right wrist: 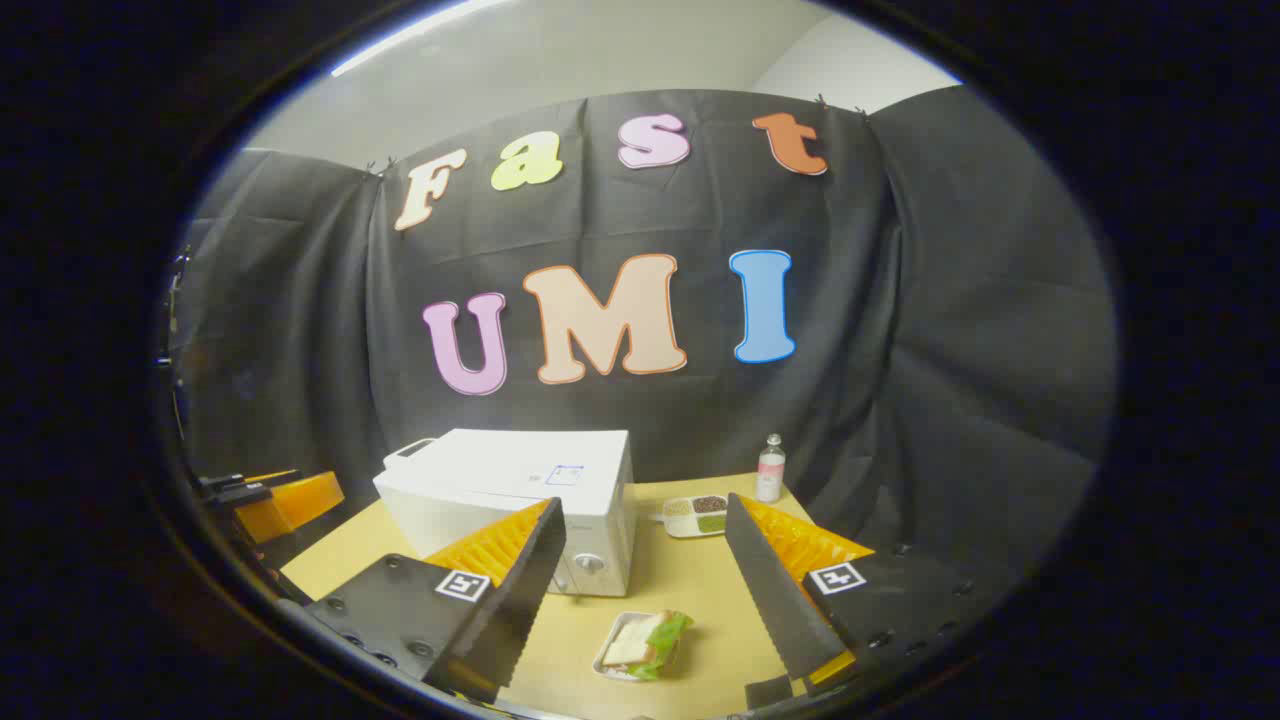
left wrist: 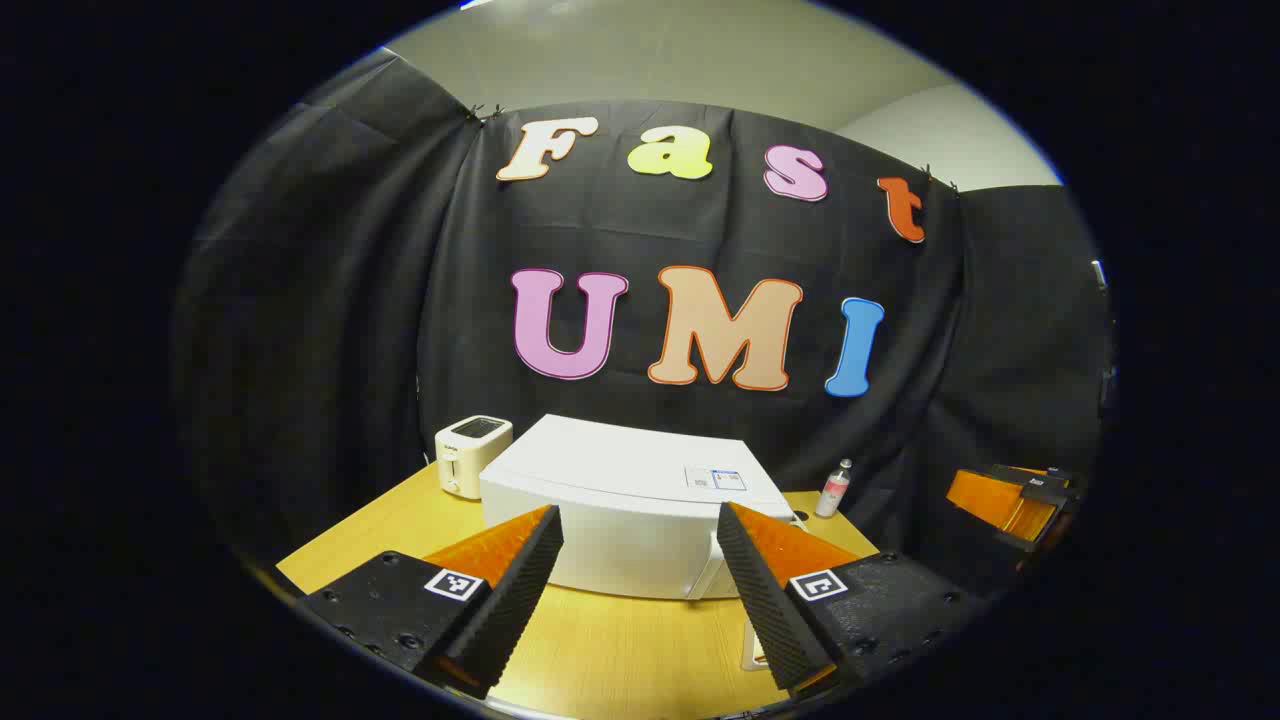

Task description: Open the microwave oven with the left hand, put the food in, and close the microwave oven.

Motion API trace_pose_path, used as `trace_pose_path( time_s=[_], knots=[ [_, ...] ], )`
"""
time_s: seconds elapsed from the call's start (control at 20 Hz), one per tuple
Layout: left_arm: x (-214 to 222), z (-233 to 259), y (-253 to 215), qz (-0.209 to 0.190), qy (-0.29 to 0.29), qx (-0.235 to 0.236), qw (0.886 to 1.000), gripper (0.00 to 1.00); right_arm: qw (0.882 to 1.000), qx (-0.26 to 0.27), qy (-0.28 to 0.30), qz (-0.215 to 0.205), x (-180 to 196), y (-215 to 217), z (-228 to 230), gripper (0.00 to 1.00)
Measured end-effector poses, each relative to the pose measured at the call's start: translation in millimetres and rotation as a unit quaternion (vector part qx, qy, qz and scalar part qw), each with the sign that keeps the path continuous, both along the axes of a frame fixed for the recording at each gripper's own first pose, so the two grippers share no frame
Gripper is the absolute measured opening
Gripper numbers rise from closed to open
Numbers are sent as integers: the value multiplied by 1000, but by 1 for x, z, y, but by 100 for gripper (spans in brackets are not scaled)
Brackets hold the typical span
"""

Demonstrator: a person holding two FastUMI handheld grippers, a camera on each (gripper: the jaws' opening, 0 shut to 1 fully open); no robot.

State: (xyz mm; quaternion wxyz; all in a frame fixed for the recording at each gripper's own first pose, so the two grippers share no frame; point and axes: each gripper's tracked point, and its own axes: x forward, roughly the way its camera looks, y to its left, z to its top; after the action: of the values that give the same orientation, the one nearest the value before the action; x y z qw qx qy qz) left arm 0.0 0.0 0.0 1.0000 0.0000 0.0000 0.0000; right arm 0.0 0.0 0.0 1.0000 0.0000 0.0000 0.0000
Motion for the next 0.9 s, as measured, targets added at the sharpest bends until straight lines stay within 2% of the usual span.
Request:
trace_pose_path(
  time_s=[0.2, 0.5, 0.55, 0.6, 0.9],
  knots=[
    [-7, -4, -2, -6, 7, 1, 1000, 96, 1000, -1, 7, -8, -6, -5, -4, 92],
    [-10, -13, -5, 6, 19, -5, 1000, 96, 1000, 6, 14, -12, -6, -13, -11, 92],
    [-10, -14, -4, 8, 22, -4, 1000, 92, 1000, 8, 17, -13, -6, -13, -13, 92],
    [-10, -14, -5, 9, 23, -4, 1000, 95, 1000, 9, 19, -18, -6, -15, -14, 92],
    [-6, -27, -8, -7, 42, 7, 999, 95, 999, 4, 38, -23, -3, -17, -31, 92]
  ],
)
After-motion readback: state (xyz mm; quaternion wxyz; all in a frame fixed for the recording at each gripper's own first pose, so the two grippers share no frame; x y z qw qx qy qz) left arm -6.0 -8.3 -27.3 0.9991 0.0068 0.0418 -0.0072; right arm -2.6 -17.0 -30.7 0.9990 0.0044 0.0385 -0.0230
